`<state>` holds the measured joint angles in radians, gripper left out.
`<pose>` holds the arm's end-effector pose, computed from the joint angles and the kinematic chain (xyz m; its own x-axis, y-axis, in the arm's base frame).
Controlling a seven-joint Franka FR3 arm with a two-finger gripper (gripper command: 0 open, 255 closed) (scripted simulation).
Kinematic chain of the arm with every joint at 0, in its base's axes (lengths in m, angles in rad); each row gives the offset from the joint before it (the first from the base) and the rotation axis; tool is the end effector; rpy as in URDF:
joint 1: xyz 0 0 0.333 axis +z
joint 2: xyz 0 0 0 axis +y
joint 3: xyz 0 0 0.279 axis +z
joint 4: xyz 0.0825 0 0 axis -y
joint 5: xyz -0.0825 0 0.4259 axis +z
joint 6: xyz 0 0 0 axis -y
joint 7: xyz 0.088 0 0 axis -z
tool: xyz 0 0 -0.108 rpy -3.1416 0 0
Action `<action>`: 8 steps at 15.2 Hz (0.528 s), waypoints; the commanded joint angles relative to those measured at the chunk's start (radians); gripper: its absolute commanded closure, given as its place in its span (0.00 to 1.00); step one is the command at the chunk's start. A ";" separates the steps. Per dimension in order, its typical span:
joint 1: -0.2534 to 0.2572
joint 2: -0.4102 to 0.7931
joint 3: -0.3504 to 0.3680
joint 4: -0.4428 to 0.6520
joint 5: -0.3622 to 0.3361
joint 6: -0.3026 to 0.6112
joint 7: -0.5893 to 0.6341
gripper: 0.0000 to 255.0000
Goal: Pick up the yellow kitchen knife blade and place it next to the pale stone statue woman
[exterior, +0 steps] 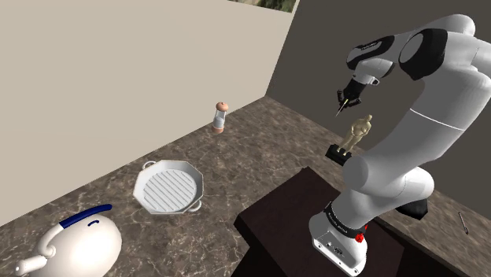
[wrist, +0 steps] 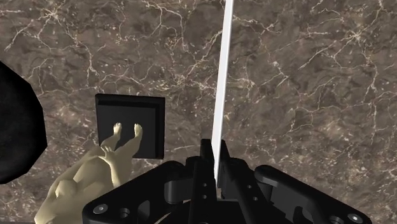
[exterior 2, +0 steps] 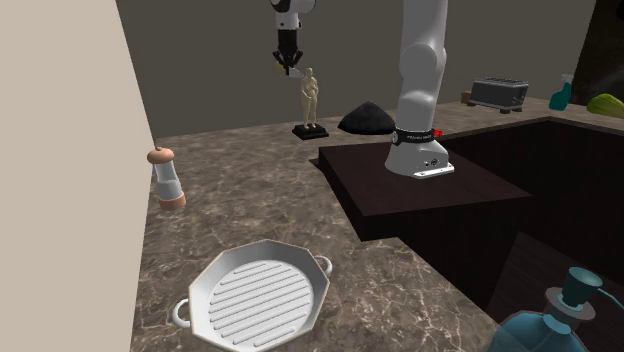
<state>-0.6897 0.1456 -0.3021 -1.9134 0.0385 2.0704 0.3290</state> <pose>0.3470 -0.5210 0.3672 0.2331 -0.9722 0.0203 -0.9725 -0.2331 0.0026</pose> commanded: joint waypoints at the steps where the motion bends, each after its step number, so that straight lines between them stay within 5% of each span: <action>1: -0.002 0.009 0.000 -0.015 0.004 0.023 -0.004 1.00; 8: -0.005 0.048 0.003 -0.063 0.019 0.109 -0.014 1.00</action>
<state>-0.6948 0.1866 -0.3004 -1.9707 0.0551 2.1668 0.3152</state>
